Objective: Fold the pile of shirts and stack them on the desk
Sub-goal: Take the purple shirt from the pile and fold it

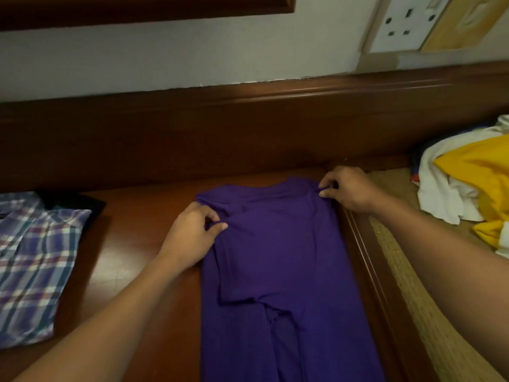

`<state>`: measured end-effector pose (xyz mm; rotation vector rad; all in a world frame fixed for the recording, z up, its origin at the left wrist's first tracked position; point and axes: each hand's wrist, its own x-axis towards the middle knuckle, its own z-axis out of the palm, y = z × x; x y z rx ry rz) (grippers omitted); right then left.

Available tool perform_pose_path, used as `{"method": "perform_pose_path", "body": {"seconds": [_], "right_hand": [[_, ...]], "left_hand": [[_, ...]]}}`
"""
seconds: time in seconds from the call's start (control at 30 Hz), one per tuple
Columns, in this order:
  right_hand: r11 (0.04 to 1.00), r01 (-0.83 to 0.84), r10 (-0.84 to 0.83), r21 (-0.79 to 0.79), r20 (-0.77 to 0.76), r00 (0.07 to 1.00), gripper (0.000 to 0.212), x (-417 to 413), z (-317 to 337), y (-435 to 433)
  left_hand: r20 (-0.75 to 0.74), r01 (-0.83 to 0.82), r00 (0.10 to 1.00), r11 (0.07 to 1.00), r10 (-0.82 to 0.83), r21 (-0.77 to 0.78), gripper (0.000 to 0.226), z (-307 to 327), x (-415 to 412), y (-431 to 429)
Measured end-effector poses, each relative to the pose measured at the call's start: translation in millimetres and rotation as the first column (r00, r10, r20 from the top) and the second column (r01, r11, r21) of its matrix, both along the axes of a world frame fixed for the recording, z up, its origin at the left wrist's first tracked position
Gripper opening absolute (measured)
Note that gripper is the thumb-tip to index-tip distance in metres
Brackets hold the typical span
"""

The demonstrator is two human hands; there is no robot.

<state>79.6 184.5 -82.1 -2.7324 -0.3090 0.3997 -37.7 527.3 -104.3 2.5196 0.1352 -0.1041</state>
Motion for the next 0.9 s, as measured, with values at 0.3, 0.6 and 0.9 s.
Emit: {"method": "perform_pose_path", "body": {"seconds": [0.3,0.6,0.9], "right_hand": [[0.998,-0.028,0.039,-0.052,0.229,0.973,0.036,-21,-5,16],[0.975,-0.164,0.203,-0.153,0.298,0.933,0.054,-87,-26,33],[0.969,-0.235,0.247,-0.078,0.223,0.943,0.046,-203,-32,34]], "left_hand": [[0.159,0.03,0.986,0.996,-0.042,0.083,0.037,-4,4,17],[0.163,0.16,0.955,0.895,-0.246,0.417,0.042,-7,-11,-1],[0.096,0.342,0.888,0.786,-0.449,0.514,0.042,-21,-114,-21]]}}
